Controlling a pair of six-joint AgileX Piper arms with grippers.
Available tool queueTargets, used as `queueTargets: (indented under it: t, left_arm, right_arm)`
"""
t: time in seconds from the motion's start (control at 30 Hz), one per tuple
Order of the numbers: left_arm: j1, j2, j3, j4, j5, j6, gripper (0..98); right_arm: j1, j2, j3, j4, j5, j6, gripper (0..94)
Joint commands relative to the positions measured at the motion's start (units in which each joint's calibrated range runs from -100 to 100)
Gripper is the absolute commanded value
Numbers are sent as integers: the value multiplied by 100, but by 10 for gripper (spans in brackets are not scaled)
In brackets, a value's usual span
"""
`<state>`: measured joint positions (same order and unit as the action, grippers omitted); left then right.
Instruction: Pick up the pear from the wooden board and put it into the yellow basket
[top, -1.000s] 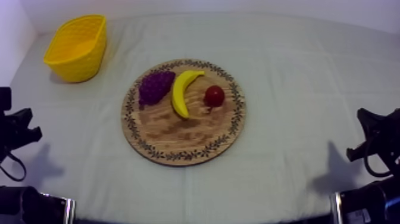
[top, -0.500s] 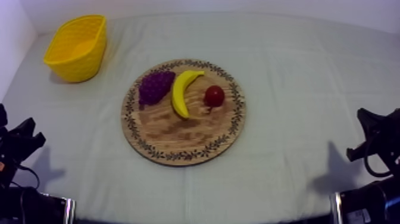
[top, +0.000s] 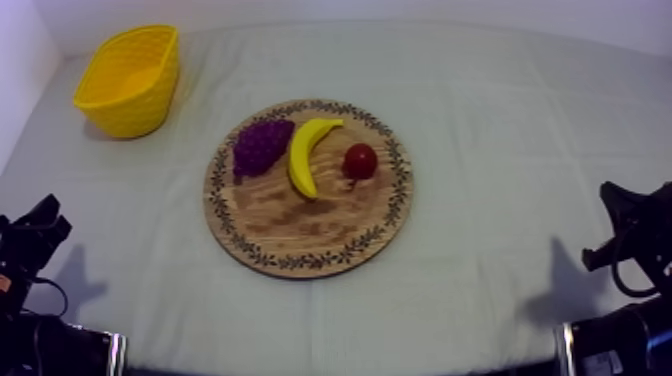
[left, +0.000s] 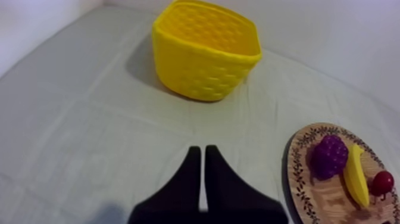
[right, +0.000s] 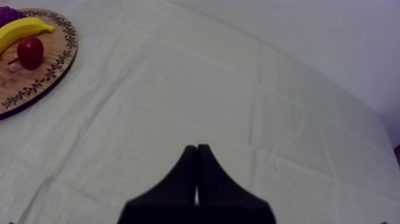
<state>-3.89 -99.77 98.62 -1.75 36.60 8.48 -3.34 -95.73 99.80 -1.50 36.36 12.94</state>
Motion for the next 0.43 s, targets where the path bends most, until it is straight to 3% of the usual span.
queueTargets:
  t: [0.0, 0.4]
  left_arm:
    - [1, -5, 3, -3, 3, 4, 0]
    - [1, -5, 4, -8, 2, 20, 0]
  right_arm:
    - [-3, -3, -2, 1, 2, 3, 4]
    - [-3, -3, -2, 1, 2, 3, 4]
